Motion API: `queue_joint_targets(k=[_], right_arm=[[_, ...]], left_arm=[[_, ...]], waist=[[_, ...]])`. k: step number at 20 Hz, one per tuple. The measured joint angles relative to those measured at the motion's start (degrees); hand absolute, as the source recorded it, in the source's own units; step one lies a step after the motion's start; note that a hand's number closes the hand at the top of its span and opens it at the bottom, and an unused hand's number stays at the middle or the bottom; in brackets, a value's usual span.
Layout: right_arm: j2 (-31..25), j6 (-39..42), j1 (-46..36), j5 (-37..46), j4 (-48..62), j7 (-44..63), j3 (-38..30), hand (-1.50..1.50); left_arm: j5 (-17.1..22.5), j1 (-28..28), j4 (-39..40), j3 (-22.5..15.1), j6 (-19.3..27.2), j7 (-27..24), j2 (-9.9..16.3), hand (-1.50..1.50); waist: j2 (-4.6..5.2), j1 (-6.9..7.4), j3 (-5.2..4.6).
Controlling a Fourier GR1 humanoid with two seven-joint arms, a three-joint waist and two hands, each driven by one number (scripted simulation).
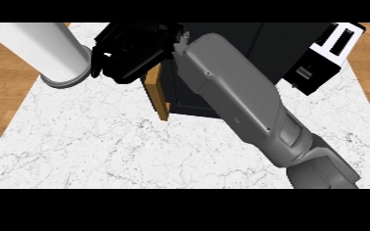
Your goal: Pick up the wine, place it into the cabinet and close the cabinet
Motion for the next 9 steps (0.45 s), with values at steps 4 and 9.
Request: queue_joint_targets(k=[4,9], right_arm=[[-0.05,-0.84,0.56,1.56,-0.5,-2.34,0.25,1.5],[0.02,-1.81,1.14,2.6,-1.33,-4.88,0.58,1.5]], left_arm=[[-0.34,-0.38,0.0,0.34,0.14,0.67,-0.38,-1.5],[-0.72,-1.28,-0.18,0.65,0.1,1.51,-0.43,-1.5]], waist=[[-0.08,-0.02,-0.4],[0.04,-0.29,-0.84]])
